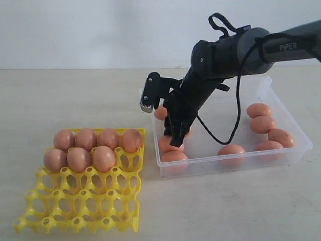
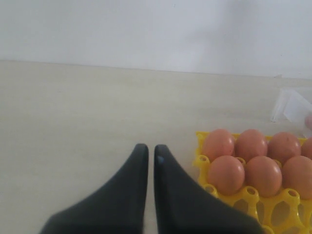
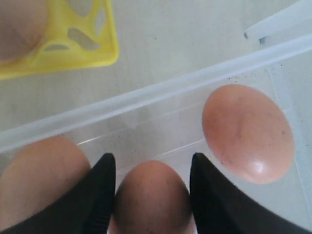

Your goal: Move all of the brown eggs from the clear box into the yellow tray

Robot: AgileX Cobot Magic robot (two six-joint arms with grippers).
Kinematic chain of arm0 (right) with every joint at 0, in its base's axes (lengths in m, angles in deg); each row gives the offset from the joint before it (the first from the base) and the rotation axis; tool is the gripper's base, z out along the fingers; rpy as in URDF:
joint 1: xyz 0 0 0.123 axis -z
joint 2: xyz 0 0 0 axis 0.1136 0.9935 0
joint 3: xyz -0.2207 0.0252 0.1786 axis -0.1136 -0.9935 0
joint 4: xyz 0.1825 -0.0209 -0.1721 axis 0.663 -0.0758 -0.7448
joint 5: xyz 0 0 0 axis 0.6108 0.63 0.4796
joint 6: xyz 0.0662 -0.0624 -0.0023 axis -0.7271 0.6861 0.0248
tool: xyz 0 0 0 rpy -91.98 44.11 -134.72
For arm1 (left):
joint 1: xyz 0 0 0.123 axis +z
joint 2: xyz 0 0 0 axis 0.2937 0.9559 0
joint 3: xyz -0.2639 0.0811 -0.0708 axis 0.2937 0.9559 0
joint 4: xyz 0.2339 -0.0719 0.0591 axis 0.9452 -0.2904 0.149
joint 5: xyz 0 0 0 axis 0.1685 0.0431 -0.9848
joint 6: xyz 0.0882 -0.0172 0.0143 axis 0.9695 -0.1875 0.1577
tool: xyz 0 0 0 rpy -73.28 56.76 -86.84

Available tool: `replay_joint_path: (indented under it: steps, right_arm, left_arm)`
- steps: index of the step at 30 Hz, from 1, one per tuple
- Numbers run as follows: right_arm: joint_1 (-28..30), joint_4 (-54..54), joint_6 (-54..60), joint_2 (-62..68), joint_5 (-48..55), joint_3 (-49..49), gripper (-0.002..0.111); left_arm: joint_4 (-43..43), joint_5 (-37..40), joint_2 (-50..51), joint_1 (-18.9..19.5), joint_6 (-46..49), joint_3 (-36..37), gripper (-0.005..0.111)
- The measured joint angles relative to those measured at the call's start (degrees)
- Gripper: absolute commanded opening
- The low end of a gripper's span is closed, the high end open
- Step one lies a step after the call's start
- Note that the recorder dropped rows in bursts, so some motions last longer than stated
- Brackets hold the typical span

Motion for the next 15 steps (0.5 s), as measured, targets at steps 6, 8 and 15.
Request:
replay_joint_path:
  steps: [6,8,15]
  right_arm:
    - [0.00,-0.90,-0.54,1.38,-0.25,0.00,0.038]
    - [0.00,-1.89,-1.33,1.38,-0.75,0.00,0.038]
    - [0.00,-4.66,-8.73,-0.81,-2.89,0.00,0.038]
  left_arm:
    - [0.00,0.00,0.00,0.00,0.00,0.00,0.004]
    - [0.00,0.00,0.00,0.00,0.00,0.00,0.004]
    - [0.00,0.00,0.00,0.00,0.00,0.00,0.004]
